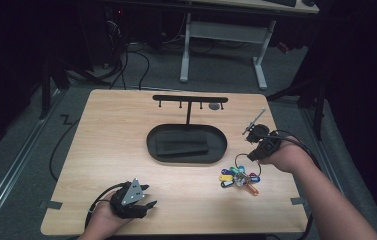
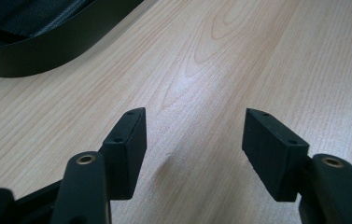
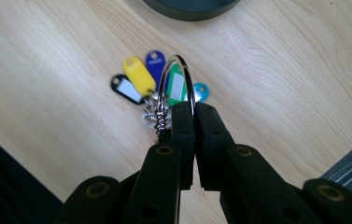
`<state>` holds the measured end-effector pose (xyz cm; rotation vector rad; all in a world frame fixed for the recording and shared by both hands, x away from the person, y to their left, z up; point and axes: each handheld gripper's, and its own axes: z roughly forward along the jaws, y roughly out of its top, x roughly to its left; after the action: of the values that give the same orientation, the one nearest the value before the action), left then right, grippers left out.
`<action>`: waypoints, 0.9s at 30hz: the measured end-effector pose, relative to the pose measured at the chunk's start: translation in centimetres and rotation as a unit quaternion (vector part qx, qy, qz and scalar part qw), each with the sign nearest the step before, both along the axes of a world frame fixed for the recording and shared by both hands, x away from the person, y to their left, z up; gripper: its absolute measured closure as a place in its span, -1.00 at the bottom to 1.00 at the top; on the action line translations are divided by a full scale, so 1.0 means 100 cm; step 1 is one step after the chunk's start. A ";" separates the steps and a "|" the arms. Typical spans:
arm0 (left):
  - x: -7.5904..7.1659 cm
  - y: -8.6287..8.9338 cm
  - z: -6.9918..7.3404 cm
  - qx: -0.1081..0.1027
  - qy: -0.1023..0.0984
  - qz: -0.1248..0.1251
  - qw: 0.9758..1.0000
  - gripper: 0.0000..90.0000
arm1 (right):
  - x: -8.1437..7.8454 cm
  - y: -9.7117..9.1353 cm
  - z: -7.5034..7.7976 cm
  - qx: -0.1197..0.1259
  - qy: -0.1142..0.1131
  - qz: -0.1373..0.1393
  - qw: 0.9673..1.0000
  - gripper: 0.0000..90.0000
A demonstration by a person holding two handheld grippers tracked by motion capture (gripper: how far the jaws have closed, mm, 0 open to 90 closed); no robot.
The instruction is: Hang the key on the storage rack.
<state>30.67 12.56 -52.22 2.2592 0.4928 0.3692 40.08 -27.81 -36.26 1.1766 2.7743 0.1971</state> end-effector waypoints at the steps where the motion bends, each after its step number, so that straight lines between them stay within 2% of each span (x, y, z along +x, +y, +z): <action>1: 0.000 0.000 0.000 0.000 0.000 0.000 1.000 -0.10 | -0.001 -0.001 0.005 0.003 -0.001 0.000 1.000 0.94; 5: 0.000 0.000 -0.001 0.000 0.001 0.000 1.000 -0.10 | -0.003 -0.002 0.014 0.005 -0.001 -0.012 1.000 0.94; 10: 0.001 0.000 -0.001 -0.003 0.002 0.002 1.000 -0.10 | -0.005 -0.002 0.029 0.004 -0.008 -0.003 1.000 0.95; 11: 0.001 0.001 -0.002 -0.004 0.001 0.003 1.000 -0.10 | -0.006 -0.001 0.035 0.004 -0.012 -0.004 1.000 0.95; 21: 0.002 0.003 -0.001 -0.010 -0.004 0.009 1.000 -0.12 | -0.008 0.004 0.061 -0.003 -0.026 -0.005 1.000 0.94; 27: 0.001 0.003 -0.001 -0.009 -0.004 0.009 1.000 -0.13 | -0.008 0.007 0.066 -0.004 -0.031 -0.002 1.000 0.94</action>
<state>30.80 12.87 -52.35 2.2369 0.5115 0.3815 39.28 -27.13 -29.71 1.1540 2.7173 0.2183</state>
